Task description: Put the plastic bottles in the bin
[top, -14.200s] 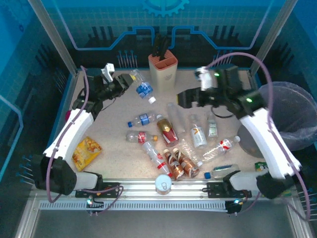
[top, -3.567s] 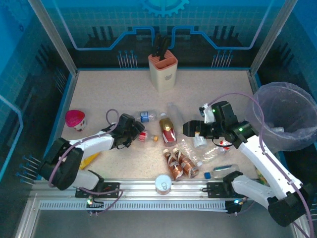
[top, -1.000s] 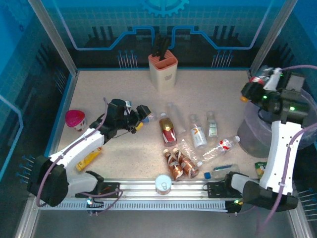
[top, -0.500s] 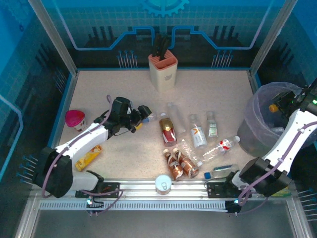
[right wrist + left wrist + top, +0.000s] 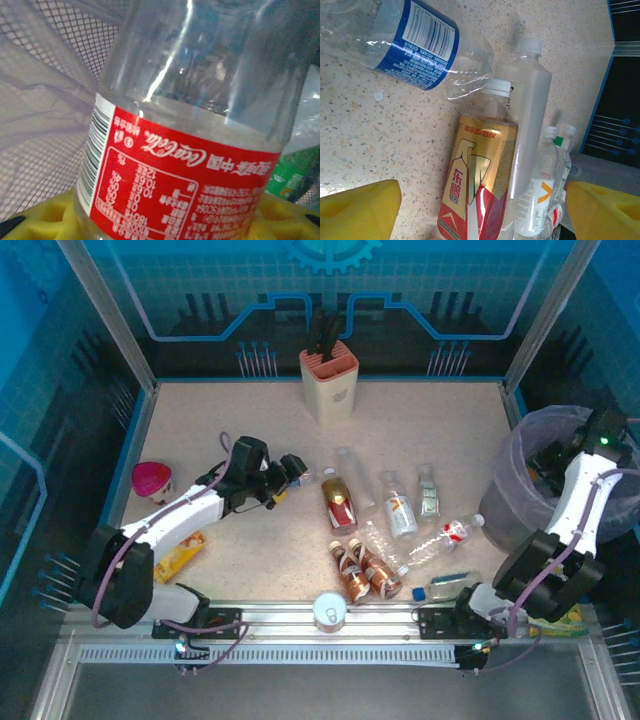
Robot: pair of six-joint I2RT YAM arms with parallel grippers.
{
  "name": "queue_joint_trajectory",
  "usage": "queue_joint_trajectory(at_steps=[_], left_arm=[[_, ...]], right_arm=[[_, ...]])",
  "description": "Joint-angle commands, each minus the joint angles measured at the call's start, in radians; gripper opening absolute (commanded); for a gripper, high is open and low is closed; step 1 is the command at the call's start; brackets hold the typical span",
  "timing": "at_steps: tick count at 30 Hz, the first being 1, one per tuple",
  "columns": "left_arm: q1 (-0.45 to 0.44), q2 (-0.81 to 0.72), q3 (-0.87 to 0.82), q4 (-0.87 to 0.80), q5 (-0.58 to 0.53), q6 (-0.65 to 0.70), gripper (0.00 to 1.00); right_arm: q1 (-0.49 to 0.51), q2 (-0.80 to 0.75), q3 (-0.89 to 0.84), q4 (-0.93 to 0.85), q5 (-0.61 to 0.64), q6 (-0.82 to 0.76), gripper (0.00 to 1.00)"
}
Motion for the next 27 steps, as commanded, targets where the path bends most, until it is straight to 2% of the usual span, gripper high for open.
queue_joint_trajectory(at_steps=[1,2,5,9,21,27], left_arm=[[0.007,0.016,0.022,0.021,-0.025,0.014,0.89],[0.009,0.016,0.018,0.025,-0.034,0.010,0.89],[0.015,0.018,0.006,0.039,-0.049,-0.001,0.92],[0.025,0.029,-0.001,0.050,-0.051,-0.012,0.94],[0.047,0.069,-0.047,0.104,-0.089,-0.207,0.98],[0.049,0.096,-0.046,0.111,-0.131,-0.293,0.98]], right_arm=[[0.013,0.023,-0.015,0.056,0.018,0.019,0.49],[0.014,0.027,-0.018,0.058,0.020,0.023,0.62],[0.013,0.022,-0.019,0.057,0.022,0.023,0.83],[0.008,0.004,0.010,0.026,0.028,0.007,0.98],[-0.036,-0.136,0.135,-0.124,-0.016,-0.060,1.00],[-0.032,-0.229,0.148,-0.174,-0.085,-0.070,1.00]])
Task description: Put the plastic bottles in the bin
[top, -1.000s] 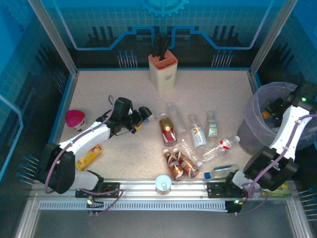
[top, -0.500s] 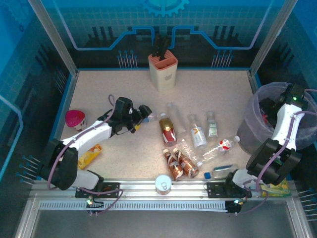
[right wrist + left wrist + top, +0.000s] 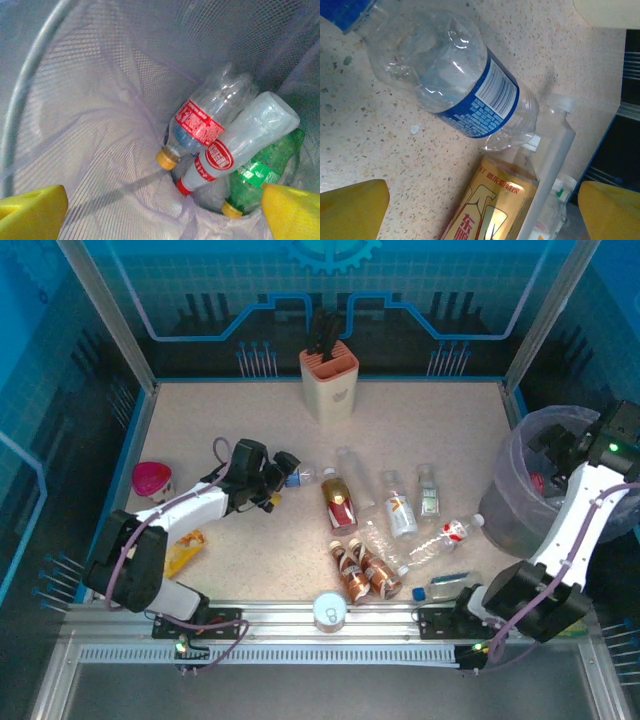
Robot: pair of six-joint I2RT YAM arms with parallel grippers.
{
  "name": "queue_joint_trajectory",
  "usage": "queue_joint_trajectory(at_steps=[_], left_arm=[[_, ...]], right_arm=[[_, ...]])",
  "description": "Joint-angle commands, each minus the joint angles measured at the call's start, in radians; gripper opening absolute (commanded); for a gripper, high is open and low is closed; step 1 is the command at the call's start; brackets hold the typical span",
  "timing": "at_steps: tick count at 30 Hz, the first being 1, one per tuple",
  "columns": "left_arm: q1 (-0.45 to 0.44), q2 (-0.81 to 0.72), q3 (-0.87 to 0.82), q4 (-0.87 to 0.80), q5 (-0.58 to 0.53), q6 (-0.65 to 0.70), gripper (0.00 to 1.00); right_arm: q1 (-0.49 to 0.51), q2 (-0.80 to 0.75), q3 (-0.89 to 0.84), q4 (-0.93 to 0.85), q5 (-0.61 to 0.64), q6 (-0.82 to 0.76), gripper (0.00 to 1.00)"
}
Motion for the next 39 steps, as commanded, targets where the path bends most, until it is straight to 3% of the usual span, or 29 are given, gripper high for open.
queue_joint_trajectory(at_steps=[1,5,12,17,21,28,35,39], left_arm=[[0.008,0.019,-0.008,0.006,-0.061,-0.086,0.98],[0.009,0.034,0.011,-0.046,-0.123,-0.144,0.98],[0.011,0.134,0.082,-0.075,-0.155,-0.210,0.98],[0.019,0.186,0.135,-0.079,-0.171,-0.220,0.99],[0.024,0.231,0.162,-0.071,-0.178,-0.244,0.97],[0.025,0.276,0.176,-0.050,-0.176,-0.276,0.84],[0.025,0.295,0.178,-0.037,-0.159,-0.276,0.60],[0.027,0.277,0.184,-0.037,-0.147,-0.256,0.55]], right_arm=[[-0.004,-0.059,0.024,-0.075,-0.074,-0.017,1.00],[0.025,-0.142,0.015,-0.093,-0.132,0.019,1.00],[0.297,-0.265,-0.059,-0.062,-0.128,0.109,1.00],[0.498,-0.312,-0.134,-0.066,-0.050,0.146,1.00],[0.576,-0.338,-0.208,-0.076,-0.029,0.160,1.00],[0.663,-0.383,-0.245,-0.021,-0.138,0.182,1.00],[0.767,-0.418,-0.315,0.133,-0.343,0.183,1.00],[0.806,-0.411,-0.374,0.200,-0.375,0.196,0.98]])
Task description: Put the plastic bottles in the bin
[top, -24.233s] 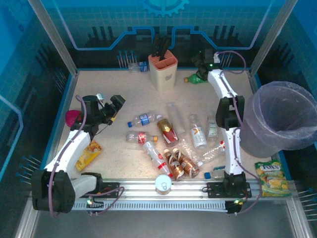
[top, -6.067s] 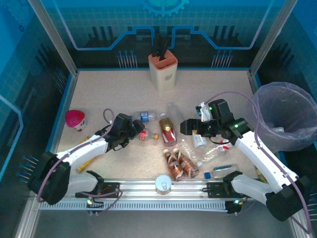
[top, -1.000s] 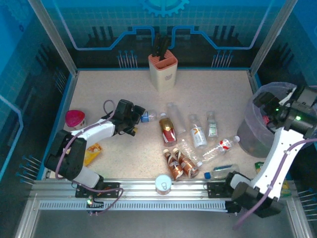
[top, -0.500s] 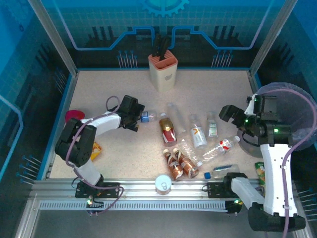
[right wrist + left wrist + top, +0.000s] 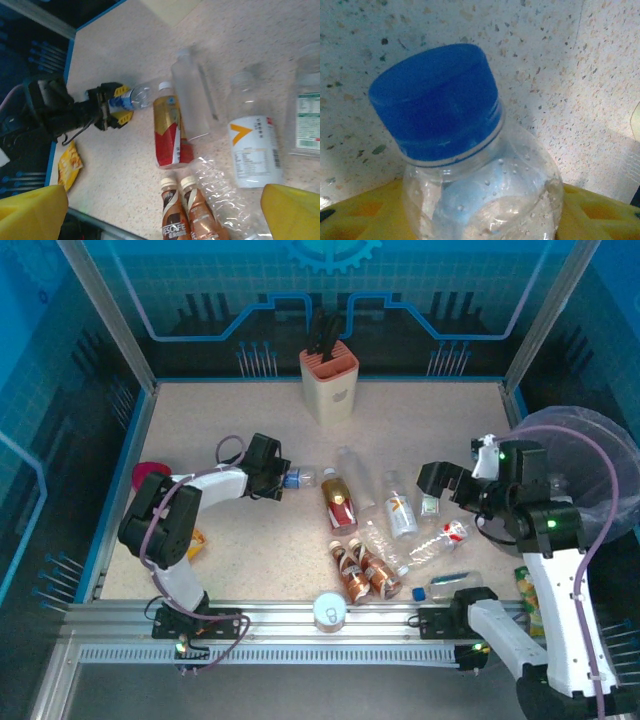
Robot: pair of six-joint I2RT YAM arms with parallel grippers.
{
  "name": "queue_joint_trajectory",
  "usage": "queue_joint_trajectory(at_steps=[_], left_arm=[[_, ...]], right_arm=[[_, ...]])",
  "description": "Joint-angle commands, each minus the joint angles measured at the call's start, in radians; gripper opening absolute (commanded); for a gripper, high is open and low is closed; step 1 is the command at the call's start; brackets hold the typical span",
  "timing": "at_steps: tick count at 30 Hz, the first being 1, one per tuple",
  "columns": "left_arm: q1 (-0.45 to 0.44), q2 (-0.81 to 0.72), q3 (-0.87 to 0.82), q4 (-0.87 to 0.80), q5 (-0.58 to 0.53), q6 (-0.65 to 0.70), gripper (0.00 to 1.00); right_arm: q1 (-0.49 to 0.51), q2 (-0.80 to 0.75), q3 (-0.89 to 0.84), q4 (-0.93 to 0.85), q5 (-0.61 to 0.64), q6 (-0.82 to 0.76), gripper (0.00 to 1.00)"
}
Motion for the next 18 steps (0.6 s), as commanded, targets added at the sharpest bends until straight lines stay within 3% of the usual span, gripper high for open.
queue_joint_trajectory(at_steps=[1,11,15,18], left_arm=[[0.011,-0.011,0.031,-0.005,0.015,0.028,0.55],[0.010,-0.219,0.045,-0.009,0.088,0.269,0.53],[0.010,-0.273,0.079,0.004,0.303,0.481,0.53],[0.009,-0.286,0.082,0.041,0.505,0.528,0.51]], right_arm=[[0.047,0.012,-0.045,0.098,-0.082,0.017,0.97],[0.281,0.180,-0.059,0.285,-0.096,-0.043,0.93],[0.308,0.286,-0.025,0.345,-0.145,-0.088,0.93],[0.314,0.364,-0.001,0.372,-0.165,-0.115,0.96]])
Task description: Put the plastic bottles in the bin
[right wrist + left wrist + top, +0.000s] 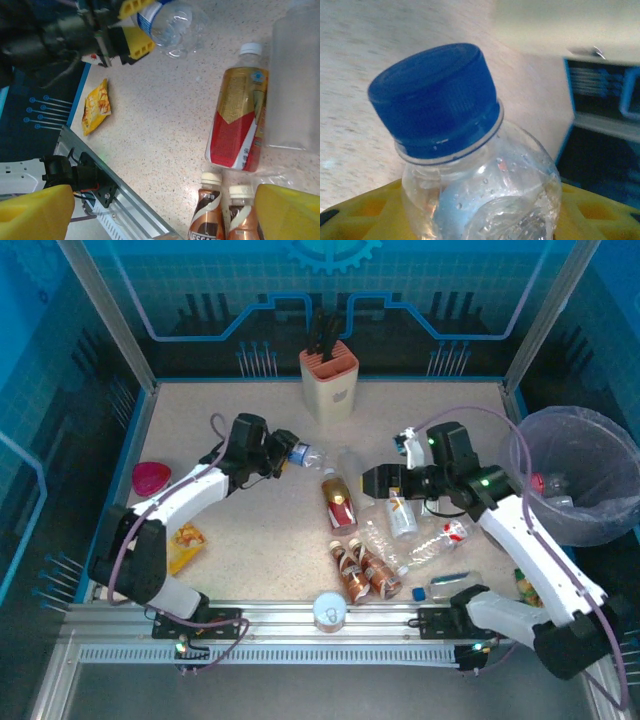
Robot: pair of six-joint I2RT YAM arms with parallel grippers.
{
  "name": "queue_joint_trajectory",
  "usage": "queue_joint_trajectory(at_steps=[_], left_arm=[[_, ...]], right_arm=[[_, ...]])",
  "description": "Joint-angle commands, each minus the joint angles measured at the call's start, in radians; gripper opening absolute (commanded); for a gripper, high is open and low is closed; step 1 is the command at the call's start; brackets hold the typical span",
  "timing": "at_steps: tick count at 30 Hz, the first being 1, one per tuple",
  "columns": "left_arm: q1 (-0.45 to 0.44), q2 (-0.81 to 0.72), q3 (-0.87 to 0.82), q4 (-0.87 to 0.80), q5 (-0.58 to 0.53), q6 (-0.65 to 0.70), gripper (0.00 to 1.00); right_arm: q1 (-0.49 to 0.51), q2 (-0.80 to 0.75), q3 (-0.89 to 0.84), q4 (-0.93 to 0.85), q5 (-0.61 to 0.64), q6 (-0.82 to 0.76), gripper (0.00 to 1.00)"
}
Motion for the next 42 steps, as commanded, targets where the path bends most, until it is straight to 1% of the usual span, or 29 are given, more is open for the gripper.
queue_joint_trajectory(at_steps=[1,3,5,7,10,12,15,22,25,27,28,29,32,33,35,38,42], left_arm=[[0.002,-0.026,0.005,0.059,0.294,0.142,0.51],[-0.013,-0.052,-0.031,0.117,0.337,0.138,0.48],[-0.029,-0.082,-0.070,0.155,0.337,0.144,0.45],[-0.044,-0.100,-0.093,0.185,0.350,0.162,0.44],[-0.065,-0.103,-0.090,0.174,0.376,0.200,0.44],[-0.083,-0.104,-0.088,0.165,0.373,0.217,0.44],[-0.092,-0.096,-0.095,0.188,0.364,0.201,0.44],[-0.095,-0.082,-0.092,0.218,0.354,0.188,0.44],[-0.095,-0.083,-0.092,0.217,0.350,0.186,0.46],[-0.096,-0.084,-0.092,0.218,0.343,0.182,0.50],[-0.095,-0.085,-0.092,0.217,0.338,0.181,0.53],[-0.096,-0.087,-0.093,0.214,0.329,0.181,0.57],[-0.096,-0.099,-0.097,0.211,0.305,0.186,0.83],[-0.096,-0.107,-0.100,0.203,0.291,0.190,0.89],[-0.093,-0.127,-0.111,0.195,0.263,0.195,0.99],[-0.093,-0.148,-0.120,0.166,0.229,0.201,0.99],[-0.091,-0.162,-0.117,0.081,0.188,0.235,0.99]], right_arm=[[0.018,0.069,0.049,0.078,-0.060,-0.055,0.96],[0.026,0.117,0.059,0.109,-0.088,-0.047,0.96],[0.038,0.158,0.064,0.145,-0.120,-0.027,0.96],[0.054,0.202,0.081,0.145,-0.127,-0.029,0.96],[0.071,0.255,0.101,0.136,-0.126,-0.042,0.94],[0.073,0.275,0.096,0.164,-0.159,-0.024,0.89],[0.076,0.290,0.073,0.220,-0.200,0.020,0.81],[0.076,0.302,0.053,0.257,-0.202,0.053,0.61],[0.076,0.306,0.054,0.258,-0.199,0.055,0.55],[0.076,0.308,0.056,0.258,-0.199,0.056,0.50],[0.076,0.308,0.057,0.258,-0.200,0.056,0.49],[0.076,0.308,0.058,0.258,-0.201,0.058,0.49],[0.070,0.299,0.063,0.249,-0.196,0.055,0.48],[0.066,0.293,0.068,0.238,-0.190,0.052,0.48],[0.051,0.282,0.080,0.206,-0.180,0.039,0.47],[0.021,0.248,0.110,0.108,-0.121,0.003,0.45],[-0.035,0.169,0.183,-0.072,0.021,-0.036,0.39]])
